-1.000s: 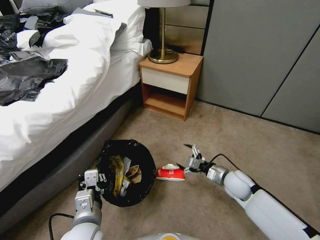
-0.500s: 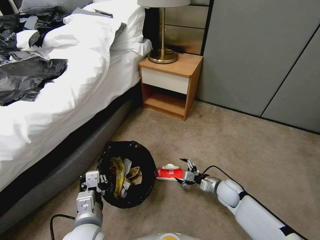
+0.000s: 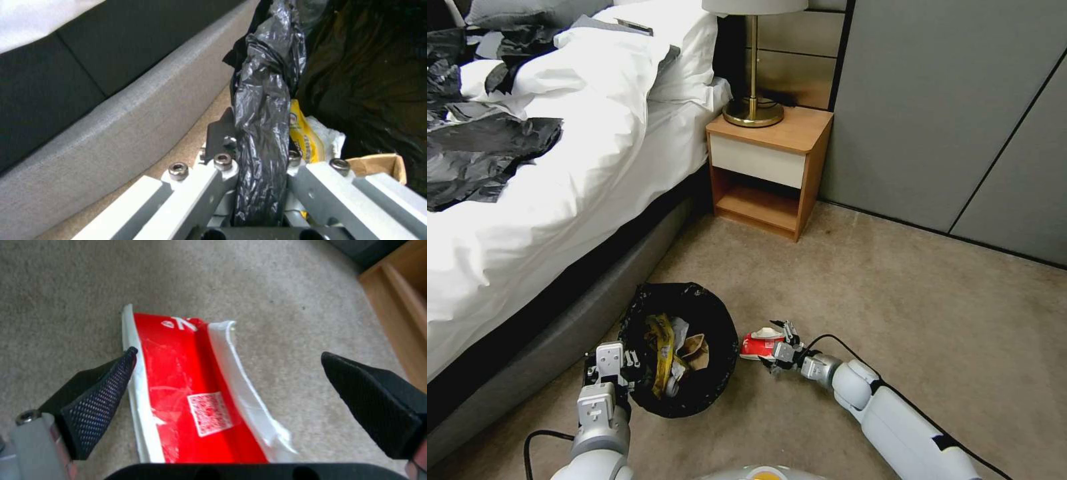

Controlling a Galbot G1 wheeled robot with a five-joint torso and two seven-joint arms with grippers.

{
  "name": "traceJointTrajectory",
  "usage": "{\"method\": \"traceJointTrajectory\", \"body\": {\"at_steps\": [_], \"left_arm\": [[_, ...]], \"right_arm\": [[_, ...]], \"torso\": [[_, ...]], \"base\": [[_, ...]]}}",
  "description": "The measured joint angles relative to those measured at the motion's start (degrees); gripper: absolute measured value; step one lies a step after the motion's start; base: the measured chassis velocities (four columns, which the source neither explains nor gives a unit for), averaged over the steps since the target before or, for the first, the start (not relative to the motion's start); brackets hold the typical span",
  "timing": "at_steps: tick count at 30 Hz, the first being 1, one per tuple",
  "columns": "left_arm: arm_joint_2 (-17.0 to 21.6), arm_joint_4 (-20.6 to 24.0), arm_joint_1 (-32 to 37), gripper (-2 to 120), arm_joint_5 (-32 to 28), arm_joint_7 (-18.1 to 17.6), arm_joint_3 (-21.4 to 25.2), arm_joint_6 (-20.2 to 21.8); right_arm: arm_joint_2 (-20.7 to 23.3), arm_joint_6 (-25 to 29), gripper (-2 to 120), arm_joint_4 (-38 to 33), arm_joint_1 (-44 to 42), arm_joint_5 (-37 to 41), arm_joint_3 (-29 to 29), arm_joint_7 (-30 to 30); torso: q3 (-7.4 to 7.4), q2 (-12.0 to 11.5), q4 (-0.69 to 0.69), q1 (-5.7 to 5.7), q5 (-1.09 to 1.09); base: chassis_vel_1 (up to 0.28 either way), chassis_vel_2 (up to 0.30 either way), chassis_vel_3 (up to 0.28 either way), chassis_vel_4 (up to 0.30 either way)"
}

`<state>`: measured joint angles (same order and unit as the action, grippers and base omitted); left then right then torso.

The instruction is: Pick up the trash bin, then pick up the garbage from the floor and place it into the trash bin.

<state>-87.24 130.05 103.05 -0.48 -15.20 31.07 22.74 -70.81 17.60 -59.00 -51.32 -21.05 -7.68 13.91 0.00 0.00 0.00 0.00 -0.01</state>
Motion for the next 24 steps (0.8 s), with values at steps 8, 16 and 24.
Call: {"method": "traceJointTrajectory", "body": {"at_steps": [8, 16, 24], "left_arm": [[-0.18, -0.02, -0.21, 1, -0.01, 0.0, -0.09, 0.0], [-0.17, -0.23, 0.61, 1, -0.22, 0.0, 0.28, -0.71], [-0.12, -0.22, 0.74, 1, -0.36, 0.0, 0.44, -0.82]], "right_arm": [[-3.13, 1.23, 100, 6.46, 1.96, -1.2, -0.2, -0.23], [-4.7, 2.25, 87, 11.74, 4.62, -1.68, 0.31, -0.45], [-4.28, 2.83, 59, 13.27, 5.6, -0.65, 0.87, -0.41]], "torso": [[0.0, 0.0, 0.0, 0.0, 0.01], [0.0, 0.0, 0.01, 0.0, 0.01], [0.0, 0.0, 0.0, 0.0, 0.01]], "base": [[0.0, 0.0, 0.0, 0.0], [0.0, 0.0, 0.0, 0.0], [0.0, 0.0, 0.0, 0.0]]}}
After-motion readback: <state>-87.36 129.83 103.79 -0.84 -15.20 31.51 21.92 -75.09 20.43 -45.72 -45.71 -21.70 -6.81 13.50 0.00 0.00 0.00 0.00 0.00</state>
